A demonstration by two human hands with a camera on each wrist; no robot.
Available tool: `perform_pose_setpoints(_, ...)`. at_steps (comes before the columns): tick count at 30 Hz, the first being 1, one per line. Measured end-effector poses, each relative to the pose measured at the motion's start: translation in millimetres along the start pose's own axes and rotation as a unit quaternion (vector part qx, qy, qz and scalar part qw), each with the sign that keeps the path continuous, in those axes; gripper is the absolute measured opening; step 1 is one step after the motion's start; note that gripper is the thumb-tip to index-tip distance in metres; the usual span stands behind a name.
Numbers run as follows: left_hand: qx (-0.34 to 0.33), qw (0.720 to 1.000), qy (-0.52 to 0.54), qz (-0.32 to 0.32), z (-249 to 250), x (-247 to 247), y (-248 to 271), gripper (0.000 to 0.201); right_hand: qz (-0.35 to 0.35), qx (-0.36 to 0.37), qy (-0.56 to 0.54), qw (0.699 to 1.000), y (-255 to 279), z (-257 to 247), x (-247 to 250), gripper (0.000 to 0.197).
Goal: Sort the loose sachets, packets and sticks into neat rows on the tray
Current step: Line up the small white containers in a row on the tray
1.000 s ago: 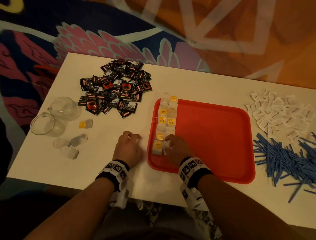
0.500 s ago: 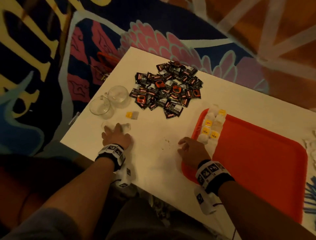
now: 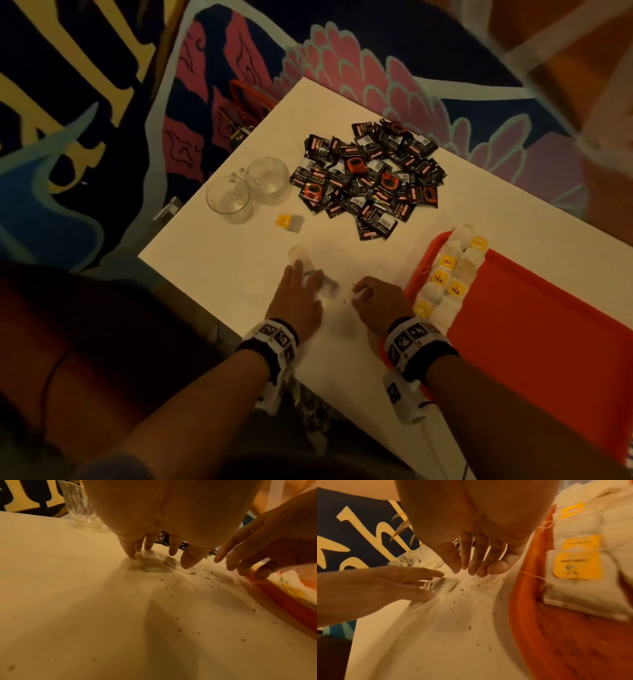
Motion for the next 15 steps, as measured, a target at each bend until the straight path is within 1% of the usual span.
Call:
perform_pose_setpoints(2, -0.004, 0.999, 0.030, 0.027, -8, 7, 0, 0.065, 0.000, 0.020, 0.021, 1.000, -9, -14, -1, 0.015)
perform_pose_setpoints(5, 0.021, 0.997, 0.036, 0.059, -31, 25, -13, 0.068, -0.017, 0.047, 0.050, 0.997, -20, -35, -4, 0.020)
perform_pose_setpoints(7, 0.046, 0.996, 0.031, 0.069, -45, 41, -28, 0.072, -0.022, 0.048, 0.052, 0.997, -25, -43, -7, 0.021)
perform_pose_setpoints(9, 0.064, 0.994, 0.044, 0.073, -53, 58, -45, 0.067, -0.022, 0.037, 0.048, 0.998, -26, -45, -10, 0.021)
perform_pose_setpoints(12, 0.056, 0.996, 0.035, 0.054, -54, 75, -69, 0.064, -0.015, 0.004, 0.042, 0.999, -26, -39, -13, 0.020)
perform_pose_setpoints(15, 0.043, 0.999, -0.012, 0.011, -50, 80, -87, 0.063, 0.000, -0.015, 0.042, 0.999, -27, -31, -13, 0.019)
Point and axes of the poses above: each hand's wrist, its own y-axis away from the middle knuckle, its own x-axis out of the back of the hand, z = x × y, the point moved 5 cm from there along -y, towards the middle knuckle, and after that the axes turned 1 degree about y, right-handed, at the moved point
